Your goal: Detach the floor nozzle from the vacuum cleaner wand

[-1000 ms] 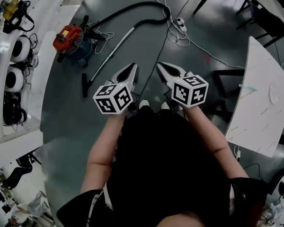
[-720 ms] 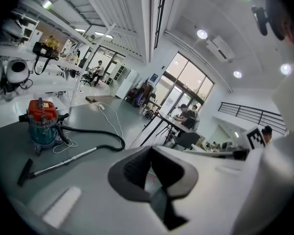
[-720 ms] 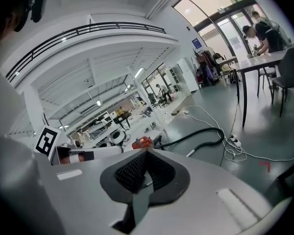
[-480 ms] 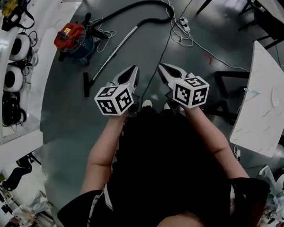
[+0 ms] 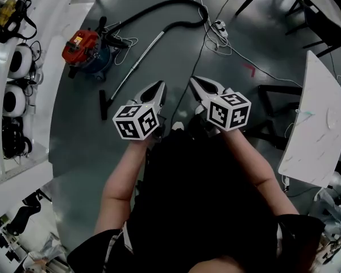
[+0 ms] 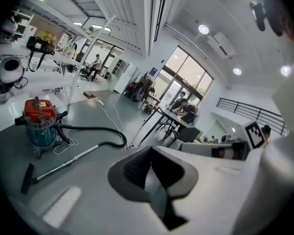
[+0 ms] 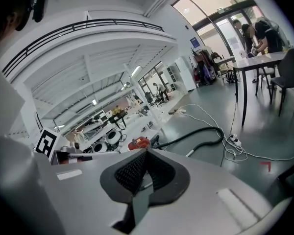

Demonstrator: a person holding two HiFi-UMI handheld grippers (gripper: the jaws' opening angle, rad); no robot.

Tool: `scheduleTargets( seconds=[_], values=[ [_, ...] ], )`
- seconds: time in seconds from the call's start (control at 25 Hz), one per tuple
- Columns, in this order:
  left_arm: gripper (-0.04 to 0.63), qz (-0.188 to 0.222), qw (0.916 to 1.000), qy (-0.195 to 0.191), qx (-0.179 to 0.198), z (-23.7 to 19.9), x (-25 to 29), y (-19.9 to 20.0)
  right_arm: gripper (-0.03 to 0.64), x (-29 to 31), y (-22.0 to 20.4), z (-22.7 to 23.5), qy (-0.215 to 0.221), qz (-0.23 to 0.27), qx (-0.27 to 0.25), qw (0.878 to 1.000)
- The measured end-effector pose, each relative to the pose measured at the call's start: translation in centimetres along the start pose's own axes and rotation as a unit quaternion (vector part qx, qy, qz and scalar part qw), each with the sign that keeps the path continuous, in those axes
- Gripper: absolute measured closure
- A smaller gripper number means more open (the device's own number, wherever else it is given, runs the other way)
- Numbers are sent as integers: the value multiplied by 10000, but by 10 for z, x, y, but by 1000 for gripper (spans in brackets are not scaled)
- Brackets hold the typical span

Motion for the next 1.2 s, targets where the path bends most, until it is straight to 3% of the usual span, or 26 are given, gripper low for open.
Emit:
scheduleTargets(
  seconds=[0.4, 0.8, 1.2],
  values=[
    [586, 135, 9998, 87, -118, -3, 67, 35, 624, 37, 45, 63, 102, -75, 76, 9999],
    [585, 125, 9997, -14, 214, 13, 161, 80, 624, 71, 103, 141, 290, -227, 20, 9993],
    [584, 103, 9995, 254, -137, -3, 203, 91, 624, 104, 121, 185, 415, -521, 81, 9977]
  ],
)
Point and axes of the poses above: the fingertips, and each gripper's own axes: x forward along the fingers, z to its right, y out of its top, the point moved 8 cm from there along -x, backward along the fingers, and after that the axes turned 3 degrees about -y, right-handed, at the moved point
